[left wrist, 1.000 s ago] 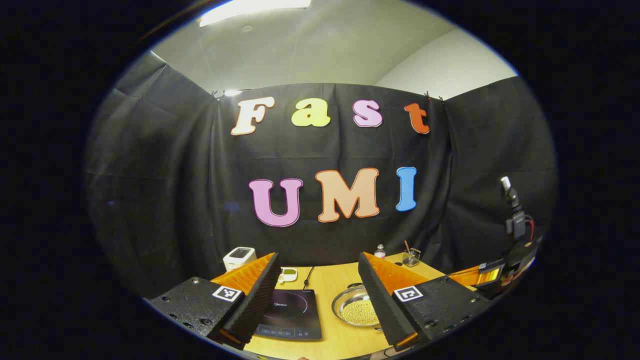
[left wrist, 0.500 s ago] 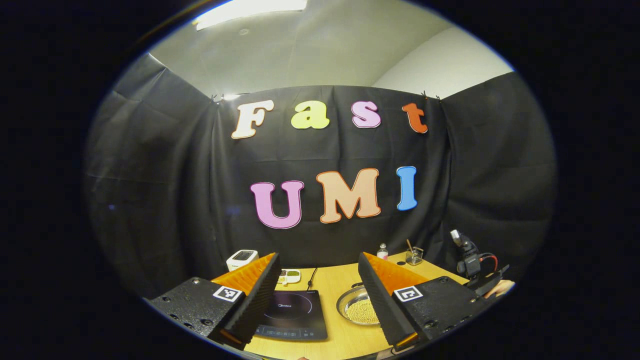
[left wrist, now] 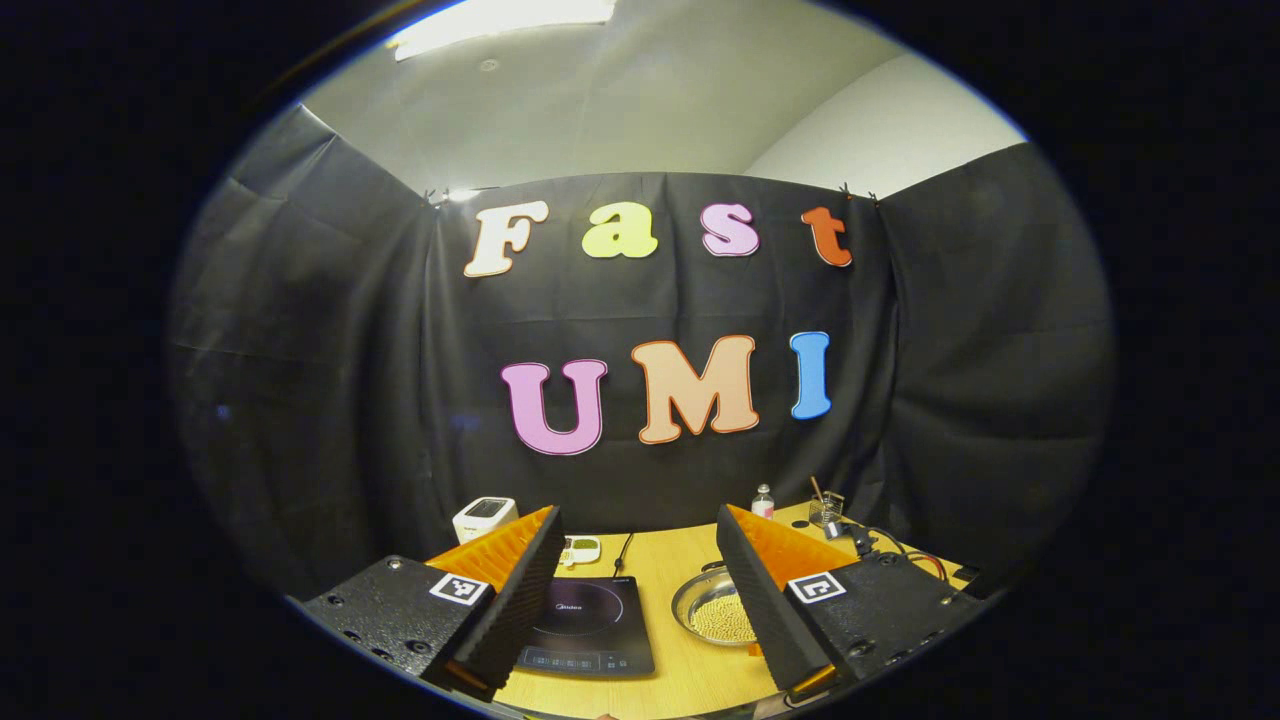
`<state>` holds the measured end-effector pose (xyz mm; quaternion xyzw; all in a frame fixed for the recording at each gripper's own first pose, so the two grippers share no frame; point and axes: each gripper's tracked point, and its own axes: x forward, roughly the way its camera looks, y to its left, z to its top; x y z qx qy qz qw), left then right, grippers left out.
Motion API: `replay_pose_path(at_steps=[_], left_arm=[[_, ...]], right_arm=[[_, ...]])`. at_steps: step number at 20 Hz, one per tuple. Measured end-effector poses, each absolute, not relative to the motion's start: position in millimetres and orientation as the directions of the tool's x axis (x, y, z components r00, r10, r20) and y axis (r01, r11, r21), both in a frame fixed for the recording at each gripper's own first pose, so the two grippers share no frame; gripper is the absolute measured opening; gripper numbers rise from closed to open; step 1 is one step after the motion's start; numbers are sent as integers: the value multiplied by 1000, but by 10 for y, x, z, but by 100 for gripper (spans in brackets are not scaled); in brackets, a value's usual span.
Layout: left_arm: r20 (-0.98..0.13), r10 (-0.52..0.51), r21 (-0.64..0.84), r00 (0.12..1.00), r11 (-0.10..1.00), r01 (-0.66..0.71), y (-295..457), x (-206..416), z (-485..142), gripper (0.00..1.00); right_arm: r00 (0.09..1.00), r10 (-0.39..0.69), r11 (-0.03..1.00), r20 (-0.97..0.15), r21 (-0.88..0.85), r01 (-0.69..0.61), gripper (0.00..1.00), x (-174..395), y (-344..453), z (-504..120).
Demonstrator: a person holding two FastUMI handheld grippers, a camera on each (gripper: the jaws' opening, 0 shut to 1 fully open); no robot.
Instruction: First push the handle of the pot to place it horizontally, then grasp the pot with both hands and set it on the induction cooktop.
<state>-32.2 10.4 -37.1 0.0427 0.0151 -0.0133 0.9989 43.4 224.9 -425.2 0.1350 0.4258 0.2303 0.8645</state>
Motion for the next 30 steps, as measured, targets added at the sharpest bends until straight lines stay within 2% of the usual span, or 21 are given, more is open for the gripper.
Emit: replay_pose_path(at_steps=[1,2,3,4,5,6,10,11,14,17,21,22,25,26,28,30], left_arm=[[-35,-23,84,999,996,26,117,-337,-398,92],[-40,-21,81,999,996,24,133,-341,-422,92],[-42,-18,78,999,997,22,157,-361,-435,92],[-40,-15,72,999,997,18,191,-380,-452,93],[-41,-13,66,999,998,16,212,-378,-453,93],[-43,-12,61,999,998,14,213,-381,-479,95],[-48,-12,49,999,999,14,275,-386,-519,93],[-49,-16,46,999,999,18,269,-391,-534,93],[-53,-33,42,998,998,36,233,-410,-564,92],[-43,-24,42,999,999,26,270,-432,-556,92],[-31,-9,39,999,999,10,327,-459,-543,93],[-31,-5,38,1000,999,6,339,-470,-545,92],[-29,-1,29,1000,1000,1,348,-471,-552,92],[-27,-2,25,1000,1000,3,343,-476,-547,92],[-26,-9,20,1000,1000,9,323,-484,-557,92],[-27,-14,18,1000,1000,15,318,-485,-577,93]], right_arm=[[527,504,863,-684,418,-284,4,440,2265,-4338],[529,491,871,-692,402,-283,4,459,2256,-4405],[541,474,881,-695,382,-280,0,478,2237,-4465],[557,454,891,-696,358,-278,4,517,2209,-4517],[571,433,902,-698,334,-274,0,543,2170,-4570],[582,416,909,-699,318,-268,4,573,2132,-4614],[596,371,929,-712,276,-249,4,585,2002,-4765],[599,373,928,-708,286,-240,0,593,1993,-4767],[616,365,931,-698,288,-225,2,588,1910,-4767],[645,320,947,-694,242,-209,0,584,1724,-4761],[671,266,964,-692,203,-173,2,559,1397,-4720],[678,249,968,-691,194,-158,0,559,1305,-4710],[705,190,981,-683,153,-116,3,594,1008,-4666],[716,172,985,-676,144,-100,0,604,919,-4645],[732,142,988,-667,135,-69,2,650,745,-4618],[744,117,990,-658,134,-37,0,704,589,-4577]])
